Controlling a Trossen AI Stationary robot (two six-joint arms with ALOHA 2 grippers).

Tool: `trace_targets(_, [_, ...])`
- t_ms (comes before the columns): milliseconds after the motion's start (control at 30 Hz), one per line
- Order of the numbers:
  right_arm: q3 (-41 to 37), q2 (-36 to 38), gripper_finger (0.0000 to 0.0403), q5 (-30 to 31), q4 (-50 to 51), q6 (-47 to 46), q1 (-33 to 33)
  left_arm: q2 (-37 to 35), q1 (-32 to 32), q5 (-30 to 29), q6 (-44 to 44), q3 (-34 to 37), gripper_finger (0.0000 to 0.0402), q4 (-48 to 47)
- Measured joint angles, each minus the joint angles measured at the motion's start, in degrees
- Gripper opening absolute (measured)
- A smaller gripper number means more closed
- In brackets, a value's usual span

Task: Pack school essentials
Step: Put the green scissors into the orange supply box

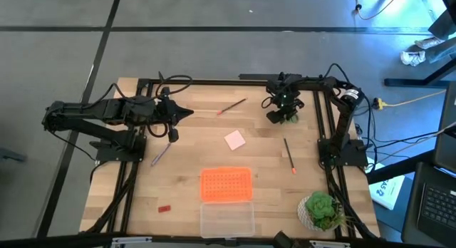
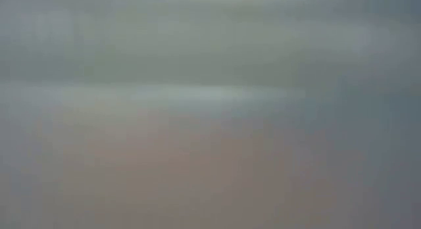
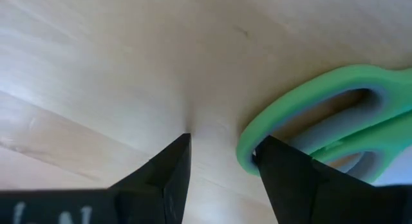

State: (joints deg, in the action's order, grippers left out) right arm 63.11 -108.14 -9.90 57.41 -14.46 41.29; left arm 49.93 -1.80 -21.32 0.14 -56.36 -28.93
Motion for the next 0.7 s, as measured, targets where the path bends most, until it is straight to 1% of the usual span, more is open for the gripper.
trace_targets(100, [-0.5,0.0,0.0175,2.0,-0.3,-0.2,-1.1,0.0,0.0,0.0,0.0,0.0,0.0000,0.0])
trace_targets(300, [-2.1,0.2,0.0167,3.2,-1.5,-0.4,-1.7,0.0,0.0,0.0,0.0,0.0,0.0000,0.0])
trace_targets(433, [-2.1,0.1,0.0140,4.5,-1.5,-1.4,-1.8,0.0,0.0,0.0,0.0,0.0,0.0000,0.0])
trace_targets(700, [-2.3,0.1,0.0082,4.6,-1.6,-1.9,-1.8,0.0,0.0,0.0,0.0,0.0,0.0000,0.0])
